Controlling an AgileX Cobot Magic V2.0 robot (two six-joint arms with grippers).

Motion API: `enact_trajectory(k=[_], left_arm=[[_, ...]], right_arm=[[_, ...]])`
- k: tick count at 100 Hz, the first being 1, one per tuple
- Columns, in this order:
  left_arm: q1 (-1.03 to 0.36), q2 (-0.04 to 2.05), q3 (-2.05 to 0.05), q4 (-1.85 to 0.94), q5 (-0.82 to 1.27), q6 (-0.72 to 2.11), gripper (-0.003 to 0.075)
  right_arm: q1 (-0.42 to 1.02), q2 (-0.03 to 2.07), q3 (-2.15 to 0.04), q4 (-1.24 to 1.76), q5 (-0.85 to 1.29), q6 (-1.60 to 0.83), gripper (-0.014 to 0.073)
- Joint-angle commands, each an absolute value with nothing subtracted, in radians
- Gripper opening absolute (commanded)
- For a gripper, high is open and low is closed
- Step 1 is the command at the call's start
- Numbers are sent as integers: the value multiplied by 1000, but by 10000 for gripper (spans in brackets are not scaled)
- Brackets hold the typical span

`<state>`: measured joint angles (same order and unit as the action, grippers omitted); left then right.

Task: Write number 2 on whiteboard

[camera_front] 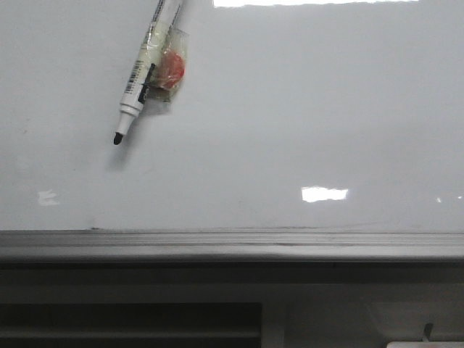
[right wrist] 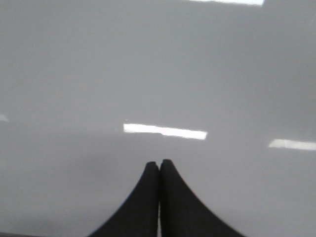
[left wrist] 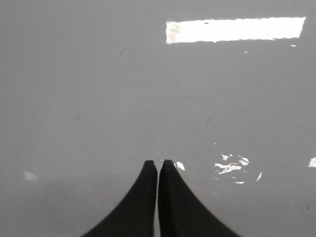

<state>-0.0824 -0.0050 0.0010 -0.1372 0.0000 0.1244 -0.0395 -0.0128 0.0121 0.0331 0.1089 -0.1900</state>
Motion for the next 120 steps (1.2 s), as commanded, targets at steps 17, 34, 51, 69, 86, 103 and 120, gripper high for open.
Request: enact_trajectory(k=[17, 34, 51, 69, 86, 103, 120], left_arm=[[-78, -31, 13, -144, -71, 116, -20], [-78, -31, 13, -148, -71, 116, -20], [-78, -31, 13, -284, -73, 116, -20], [-78, -31, 13, -555, -131, 116, -20], [-78, -31, -39, -766, -123, 116, -20], [-78, 21, -198, -646, 125, 118, -20], [-99, 189, -404, -598, 410, 304, -20]], right_arm=[[-45, -27, 36, 39, 12, -195, -60], [-45, -27, 36, 139, -32, -195, -60], [-45, -27, 36, 375, -58, -195, -60], [-45, -27, 36, 703, -65, -195, -60], [-45, -25, -21, 758, 20, -201, -58], [-45, 56, -177, 676, 236, -243, -46], [-43, 263, -344, 624, 438, -264, -47]])
